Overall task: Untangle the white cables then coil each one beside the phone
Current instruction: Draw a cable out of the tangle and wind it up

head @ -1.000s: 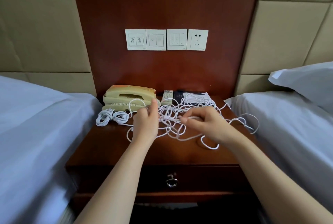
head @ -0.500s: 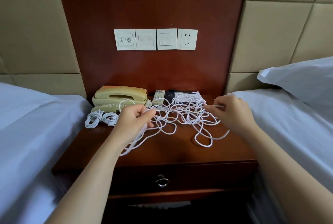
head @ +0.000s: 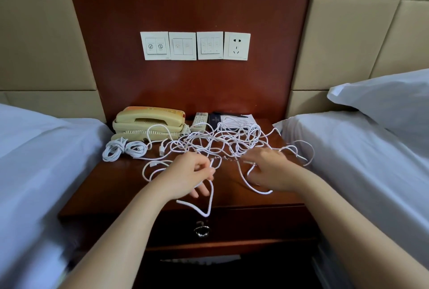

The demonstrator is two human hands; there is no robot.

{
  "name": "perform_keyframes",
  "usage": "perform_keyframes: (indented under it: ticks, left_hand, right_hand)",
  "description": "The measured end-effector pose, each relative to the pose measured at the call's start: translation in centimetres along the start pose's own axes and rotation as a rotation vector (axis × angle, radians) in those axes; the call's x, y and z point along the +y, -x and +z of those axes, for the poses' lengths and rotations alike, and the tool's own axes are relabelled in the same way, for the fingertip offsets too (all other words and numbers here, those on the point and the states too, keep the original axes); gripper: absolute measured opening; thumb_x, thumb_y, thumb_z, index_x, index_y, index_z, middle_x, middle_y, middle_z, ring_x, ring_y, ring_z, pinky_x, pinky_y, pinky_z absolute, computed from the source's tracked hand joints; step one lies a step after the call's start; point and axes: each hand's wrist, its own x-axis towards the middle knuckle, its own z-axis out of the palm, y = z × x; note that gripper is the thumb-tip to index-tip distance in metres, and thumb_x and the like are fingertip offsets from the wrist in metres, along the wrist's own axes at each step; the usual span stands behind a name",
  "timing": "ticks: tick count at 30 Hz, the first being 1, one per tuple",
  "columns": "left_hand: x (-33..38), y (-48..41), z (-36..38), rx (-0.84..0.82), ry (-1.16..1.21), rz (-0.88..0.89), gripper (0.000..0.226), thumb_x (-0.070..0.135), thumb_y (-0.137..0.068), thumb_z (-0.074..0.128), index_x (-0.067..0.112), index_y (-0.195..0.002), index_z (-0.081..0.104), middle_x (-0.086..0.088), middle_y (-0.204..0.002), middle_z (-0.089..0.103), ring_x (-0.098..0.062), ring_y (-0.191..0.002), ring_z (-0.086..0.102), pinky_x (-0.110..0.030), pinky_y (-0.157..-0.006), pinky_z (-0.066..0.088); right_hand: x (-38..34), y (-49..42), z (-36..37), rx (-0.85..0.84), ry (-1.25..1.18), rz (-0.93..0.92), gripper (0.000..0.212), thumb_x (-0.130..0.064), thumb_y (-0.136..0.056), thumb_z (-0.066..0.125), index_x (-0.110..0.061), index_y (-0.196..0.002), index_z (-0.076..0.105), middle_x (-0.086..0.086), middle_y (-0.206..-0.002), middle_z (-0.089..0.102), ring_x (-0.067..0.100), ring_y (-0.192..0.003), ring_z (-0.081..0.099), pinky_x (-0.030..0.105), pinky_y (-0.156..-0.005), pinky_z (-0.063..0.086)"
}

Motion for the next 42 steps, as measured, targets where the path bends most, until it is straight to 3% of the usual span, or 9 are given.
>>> perform_keyframes:
  ticks: [3, 5, 13, 18, 22, 24, 28, 36, 42]
  left_hand:
    - [0.3, -0.3, 1.0, 0.038, -0.04, 0.046, 0.026, 0.013, -0.095, 0.05, 0.009, -0.07, 0.056, 0.007, -0.059, 0.063, -0.01, -0.047, 0.062, -0.022, -0.042, 0.044]
    - [0.6, -0.3, 1.2, 0.037, -0.022, 0.07, 0.024, 0.015, -0.094, 0.052, 0.014, -0.071, 0.06, 0.003, -0.051, 0.06, -0.008, -0.041, 0.053, -0.022, -0.043, 0.039]
    - [0.0, -0.3, 1.0, 0.06, 0.096, 0.016, 0.04, 0.033, -0.091, 0.058, 0.007, -0.06, 0.054, -0.006, -0.056, 0.052, -0.017, -0.047, 0.046, -0.021, -0.047, 0.038]
    - [-0.8, -0.1, -0.3, 0.187, -0.066, 0.068, 0.047, 0.036, -0.098, 0.042, 0.021, -0.057, 0.059, 0.01, -0.042, 0.045, -0.005, -0.052, 0.047, -0.031, -0.075, 0.041]
    - [-0.8, 0.2, -0.9, 0.181, 0.265, 0.068, 0.051, 0.027, -0.1, 0.041, 0.007, -0.056, 0.056, -0.008, -0.054, 0.058, -0.011, -0.06, 0.059, -0.019, -0.083, 0.044]
    - [-0.6, 0.4, -1.1, 0.181, 0.447, 0.034, 0.048, 0.026, -0.1, 0.04, 0.012, -0.054, 0.037, -0.001, -0.044, 0.037, -0.014, -0.041, 0.043, -0.025, -0.066, 0.049]
    - [-0.6, 0.7, -1.3, 0.196, 0.516, -0.025, 0.044, 0.024, -0.1, 0.042, 0.017, -0.059, 0.027, 0.007, -0.049, 0.02, -0.006, -0.039, 0.017, -0.019, -0.04, 0.016]
    - [-2.4, 0.0, -3.0, 0.362, 0.328, -0.062, 0.037, 0.025, -0.099, 0.046, 0.016, -0.065, 0.033, 0.002, -0.053, 0.018, -0.013, -0.045, 0.014, -0.026, -0.045, 0.012]
    - [0.0, 0.5, -1.3, 0.253, 0.275, 0.022, 0.036, 0.017, -0.101, 0.034, 0.011, -0.066, 0.042, 0.008, -0.045, 0.023, -0.007, -0.039, 0.018, -0.019, -0.04, 0.016]
  right_hand:
    - [-2.6, -0.3, 0.6, 0.015, -0.53, -0.115, 0.04, -0.004, -0.089, 0.047, -0.01, -0.128, 0.056, 0.003, -0.121, 0.061, 0.015, -0.11, 0.055, 0.027, -0.095, 0.041]
    - [-3.4, -0.7, 1.3, 0.083, -0.612, -0.14, 0.029, -0.009, -0.094, 0.047, -0.011, -0.119, 0.06, -0.002, -0.106, 0.063, 0.009, -0.095, 0.055, 0.026, -0.088, 0.042]
    - [-3.3, -0.9, 1.1, 0.349, -0.484, -0.264, 0.037, -0.021, -0.097, 0.049, -0.013, -0.061, 0.045, -0.007, -0.063, 0.041, 0.006, -0.06, 0.041, 0.022, -0.06, 0.033]
    - [-1.7, -0.6, 0.1, 0.473, -0.431, -0.099, 0.045, -0.023, -0.099, 0.046, -0.019, -0.057, 0.031, -0.005, -0.05, 0.034, 0.011, -0.05, 0.036, 0.023, -0.051, 0.026]
    - [-0.1, -0.5, 0.0, 0.526, -0.301, 0.041, 0.044, -0.025, -0.1, 0.043, -0.019, -0.058, 0.031, -0.003, -0.052, 0.038, 0.022, -0.055, 0.038, 0.036, -0.056, 0.019]
    - [0.8, -0.4, 0.0, 0.568, -0.24, 0.093, 0.043, -0.026, -0.099, 0.043, -0.017, -0.059, 0.033, -0.002, -0.053, 0.039, 0.032, -0.06, 0.042, 0.035, -0.059, 0.021]
    - [2.4, 0.3, -0.2, 0.603, -0.155, 0.165, 0.038, -0.027, -0.1, 0.042, -0.012, -0.065, 0.041, 0.005, -0.06, 0.047, 0.038, -0.067, 0.049, 0.034, -0.058, 0.027]
    - [4.9, 1.0, 0.1, 0.422, 0.001, 0.297, 0.049, -0.034, -0.099, 0.04, -0.02, -0.053, 0.031, -0.001, -0.055, 0.041, 0.028, -0.062, 0.046, 0.033, -0.057, 0.033]
    - [3.8, 1.2, 1.3, 0.131, -0.113, 0.253, 0.028, -0.015, -0.098, 0.036, -0.016, -0.072, 0.049, 0.008, -0.09, 0.057, 0.03, -0.092, 0.058, 0.032, -0.07, 0.039]
